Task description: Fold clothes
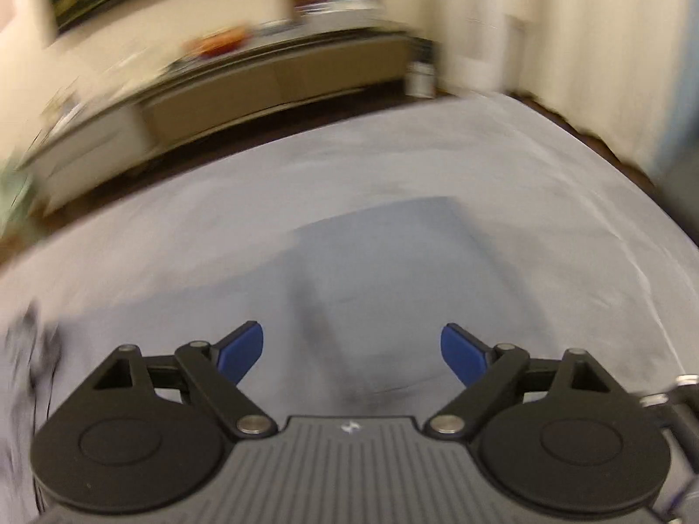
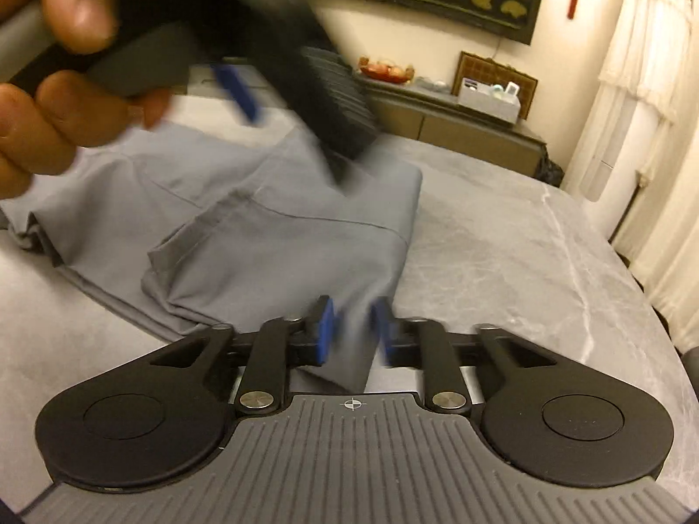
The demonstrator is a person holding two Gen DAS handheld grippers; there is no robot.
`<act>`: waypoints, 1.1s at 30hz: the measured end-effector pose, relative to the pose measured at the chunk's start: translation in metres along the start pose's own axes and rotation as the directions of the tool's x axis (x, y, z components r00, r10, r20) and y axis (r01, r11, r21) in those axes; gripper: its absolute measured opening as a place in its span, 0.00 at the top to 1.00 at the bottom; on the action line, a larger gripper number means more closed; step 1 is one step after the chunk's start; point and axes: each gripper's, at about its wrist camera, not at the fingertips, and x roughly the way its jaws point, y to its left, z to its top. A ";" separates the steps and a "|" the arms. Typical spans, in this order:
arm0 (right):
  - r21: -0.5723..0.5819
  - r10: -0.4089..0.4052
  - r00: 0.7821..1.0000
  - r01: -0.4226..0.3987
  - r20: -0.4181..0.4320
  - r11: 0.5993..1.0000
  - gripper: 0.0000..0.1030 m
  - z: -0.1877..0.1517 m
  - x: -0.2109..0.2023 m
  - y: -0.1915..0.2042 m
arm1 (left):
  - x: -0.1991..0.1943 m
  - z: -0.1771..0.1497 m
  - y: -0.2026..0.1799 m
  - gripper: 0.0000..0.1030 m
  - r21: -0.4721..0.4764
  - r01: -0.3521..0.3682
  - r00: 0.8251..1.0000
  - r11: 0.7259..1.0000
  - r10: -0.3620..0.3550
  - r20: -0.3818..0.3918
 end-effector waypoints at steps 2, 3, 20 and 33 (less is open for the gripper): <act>0.015 -0.009 1.000 0.009 0.006 1.000 0.43 0.002 -0.002 -0.004 | 0.011 -0.011 0.031 0.12 -0.130 0.055 0.997 0.990 -0.062 -0.048; 0.023 -0.013 1.000 0.013 0.008 1.000 0.41 0.003 -0.003 -0.006 | 0.020 -0.016 0.038 0.12 -0.160 0.083 0.992 0.984 -0.096 -0.076; 0.252 0.145 0.989 -0.135 -0.019 0.958 0.27 -0.005 0.021 -0.020 | 0.007 -0.034 0.080 0.95 -0.225 0.168 0.985 0.960 -0.169 0.012; 0.267 0.157 0.986 -0.139 -0.048 0.954 0.26 -0.009 0.036 -0.020 | 0.033 -0.045 0.076 0.41 -0.370 0.305 0.946 0.877 -0.324 0.012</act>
